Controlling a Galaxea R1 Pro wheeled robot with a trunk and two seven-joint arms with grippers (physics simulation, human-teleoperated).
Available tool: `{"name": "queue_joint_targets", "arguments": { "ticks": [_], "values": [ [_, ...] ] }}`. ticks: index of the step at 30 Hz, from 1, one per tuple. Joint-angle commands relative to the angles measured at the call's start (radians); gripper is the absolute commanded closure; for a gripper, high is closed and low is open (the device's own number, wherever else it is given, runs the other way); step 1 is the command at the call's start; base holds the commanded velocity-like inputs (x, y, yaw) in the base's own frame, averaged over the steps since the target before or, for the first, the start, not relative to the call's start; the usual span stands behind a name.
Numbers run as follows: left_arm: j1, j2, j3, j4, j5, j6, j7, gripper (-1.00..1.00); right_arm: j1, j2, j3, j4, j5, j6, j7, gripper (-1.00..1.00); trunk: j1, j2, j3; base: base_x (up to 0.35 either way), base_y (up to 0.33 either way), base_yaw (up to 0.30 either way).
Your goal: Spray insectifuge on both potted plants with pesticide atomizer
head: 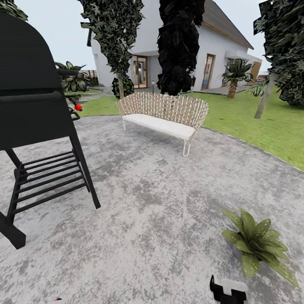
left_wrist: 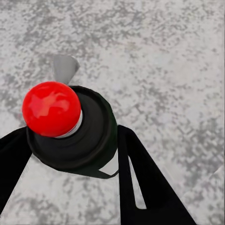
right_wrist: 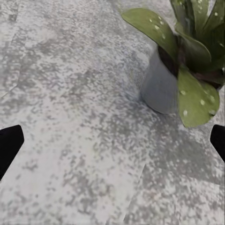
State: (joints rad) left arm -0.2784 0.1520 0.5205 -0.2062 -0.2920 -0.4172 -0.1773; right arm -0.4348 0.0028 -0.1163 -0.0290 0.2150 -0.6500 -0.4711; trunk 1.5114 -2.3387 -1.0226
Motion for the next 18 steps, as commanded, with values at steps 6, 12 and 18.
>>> {"name": "queue_joint_targets", "arguments": {
  "ticks": [6,12,18],
  "values": [
    [-0.001,0.0,0.009,0.001,-0.004,-0.003,-0.004,1.0,-0.001,0.0,-0.008,0.001,0.011,-0.002,-0.004,-1.0,0.0,0.0,-0.001,0.338,0.001,0.0],
    [-0.001,0.0,0.012,0.001,0.0,-0.003,-0.002,1.0,-0.001,0.0,-0.009,0.001,0.011,-0.002,-0.004,-1.0,0.0,0.0,0.004,0.339,0.051,0.0],
    [-0.001,0.0,0.012,0.002,0.0,-0.003,-0.003,1.0,-0.001,0.0,-0.008,0.001,0.011,-0.002,-0.004,-1.0,0.0,0.0,0.013,0.334,0.154,0.0]
  ]
}}
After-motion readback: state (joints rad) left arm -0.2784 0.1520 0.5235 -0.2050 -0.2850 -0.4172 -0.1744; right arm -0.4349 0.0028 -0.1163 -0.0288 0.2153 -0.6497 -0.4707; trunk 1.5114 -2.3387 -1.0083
